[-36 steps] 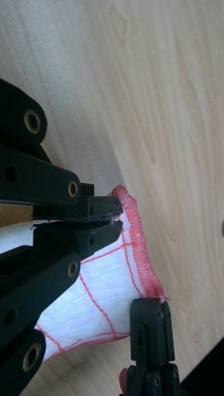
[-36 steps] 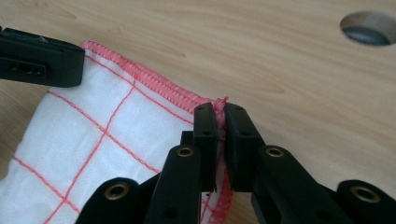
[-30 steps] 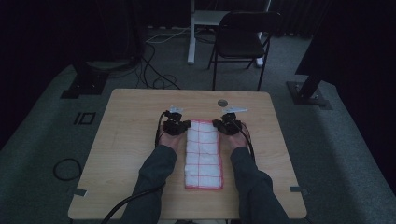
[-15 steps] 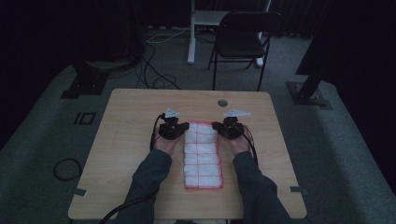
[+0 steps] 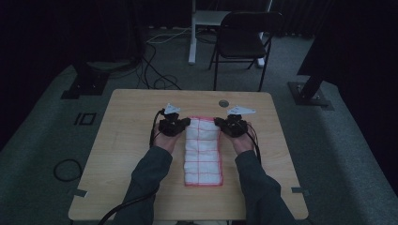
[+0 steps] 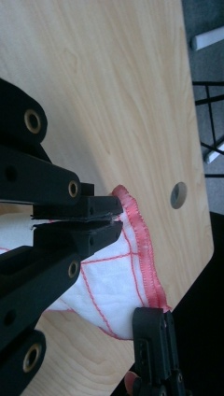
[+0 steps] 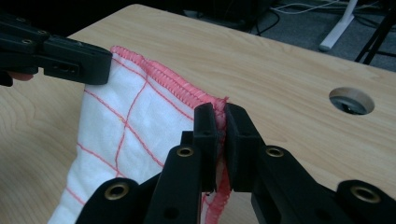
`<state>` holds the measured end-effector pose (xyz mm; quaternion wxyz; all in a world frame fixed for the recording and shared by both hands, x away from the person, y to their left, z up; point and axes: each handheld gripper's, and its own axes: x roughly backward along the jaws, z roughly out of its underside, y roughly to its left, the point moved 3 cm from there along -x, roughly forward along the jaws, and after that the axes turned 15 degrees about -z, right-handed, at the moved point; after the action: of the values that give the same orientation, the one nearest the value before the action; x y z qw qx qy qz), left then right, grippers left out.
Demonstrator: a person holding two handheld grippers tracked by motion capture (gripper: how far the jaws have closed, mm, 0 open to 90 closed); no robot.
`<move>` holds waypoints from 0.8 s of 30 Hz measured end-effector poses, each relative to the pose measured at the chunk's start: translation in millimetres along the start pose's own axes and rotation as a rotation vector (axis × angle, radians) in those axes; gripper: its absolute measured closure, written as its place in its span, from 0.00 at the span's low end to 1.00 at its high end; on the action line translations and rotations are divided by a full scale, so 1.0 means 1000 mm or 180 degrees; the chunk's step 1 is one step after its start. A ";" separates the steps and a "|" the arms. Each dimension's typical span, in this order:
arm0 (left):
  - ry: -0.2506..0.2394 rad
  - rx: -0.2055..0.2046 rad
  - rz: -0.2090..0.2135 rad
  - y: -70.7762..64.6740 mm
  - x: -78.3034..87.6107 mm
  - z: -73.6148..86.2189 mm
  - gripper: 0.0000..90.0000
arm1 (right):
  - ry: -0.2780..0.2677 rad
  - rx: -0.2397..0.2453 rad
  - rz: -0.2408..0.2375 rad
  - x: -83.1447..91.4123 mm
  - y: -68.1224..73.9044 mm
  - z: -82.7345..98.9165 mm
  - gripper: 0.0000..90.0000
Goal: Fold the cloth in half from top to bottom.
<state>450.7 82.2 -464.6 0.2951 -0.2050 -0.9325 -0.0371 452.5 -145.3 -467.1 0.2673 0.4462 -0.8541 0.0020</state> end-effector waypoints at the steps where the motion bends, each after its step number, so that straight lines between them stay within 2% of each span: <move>1: -0.0006 -0.0001 0.0003 0.000 0.000 0.000 0.97 | -0.0001 -0.0007 -0.0011 0.000 0.000 -0.001 0.94; 9: -0.0012 -0.0035 0.0072 -0.003 0.011 0.019 0.97 | 0.0027 -0.0025 -0.0124 0.003 0.011 0.016 0.94; 13: -0.0031 -0.0048 0.0090 -0.005 0.016 0.023 0.97 | 0.0019 -0.0005 -0.0146 0.007 0.016 0.021 0.94; 14: -0.0059 -0.0073 0.0117 -0.009 0.025 0.025 0.97 | 0.0005 0.0000 -0.0159 0.011 0.019 0.022 0.94; 16: -0.0087 -0.0097 0.0143 -0.011 0.031 0.027 0.97 | -0.0017 0.0022 -0.0173 0.015 0.023 0.022 0.94; 24: -0.0101 -0.0140 0.0194 -0.015 0.046 0.038 0.97 | -0.0046 0.0112 -0.0251 0.025 0.039 0.027 0.94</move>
<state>389.7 92.0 -468.8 0.2766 -0.2403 -0.9293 -0.0454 398.9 -147.8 -469.7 0.2532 0.4841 -0.8376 0.0033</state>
